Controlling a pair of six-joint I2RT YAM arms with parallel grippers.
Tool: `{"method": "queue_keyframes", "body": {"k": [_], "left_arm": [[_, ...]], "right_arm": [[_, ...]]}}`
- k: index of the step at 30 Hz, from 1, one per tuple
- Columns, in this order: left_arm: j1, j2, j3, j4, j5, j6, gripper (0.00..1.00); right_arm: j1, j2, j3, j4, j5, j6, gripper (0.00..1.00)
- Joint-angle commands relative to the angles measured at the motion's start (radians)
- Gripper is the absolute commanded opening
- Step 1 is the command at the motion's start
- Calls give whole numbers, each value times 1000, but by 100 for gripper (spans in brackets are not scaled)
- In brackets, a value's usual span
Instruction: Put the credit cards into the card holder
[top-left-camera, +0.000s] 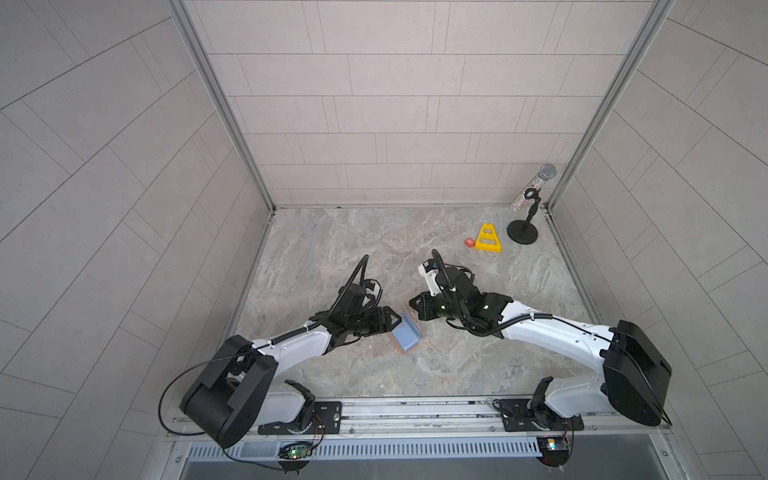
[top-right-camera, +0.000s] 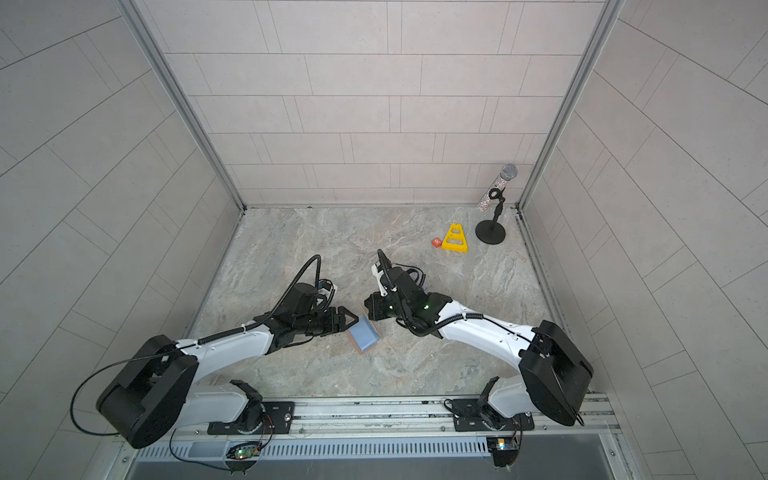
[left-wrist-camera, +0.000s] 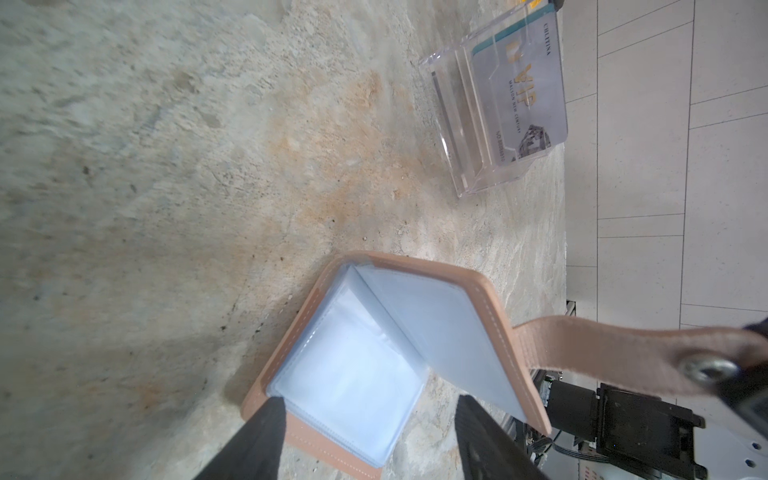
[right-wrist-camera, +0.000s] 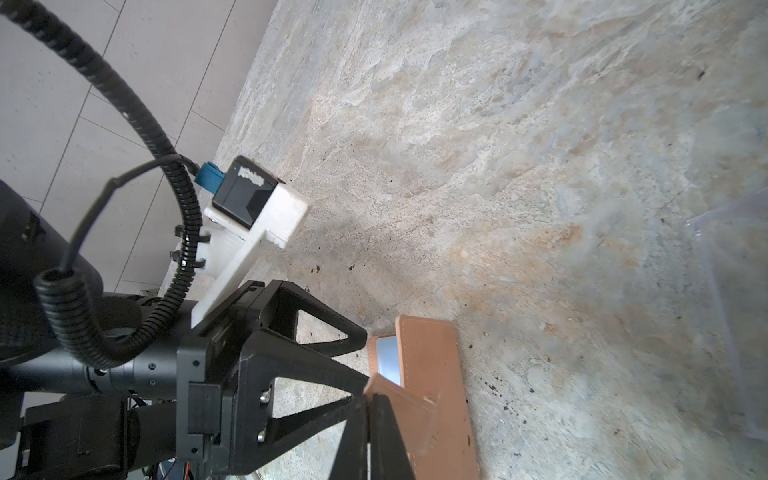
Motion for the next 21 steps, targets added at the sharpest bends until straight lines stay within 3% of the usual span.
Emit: {"method": "queue_keyframes", "body": {"k": [1,10,16,21], "left_arm": [[-9,23,-12,65,17,-34,68],[-40,113,4,197,69,-93,44],[-58,167,25,186,52,-87,42],[-67,175,50,50,8,-23,41]], "right_arm": [[-8,4,-26,27,28,39,0],[-55,-45,-120,18,136,85,0],[-68,-68,-135,-1,122,89,0],[-68,-95,-149,-60,150,72,0]]}}
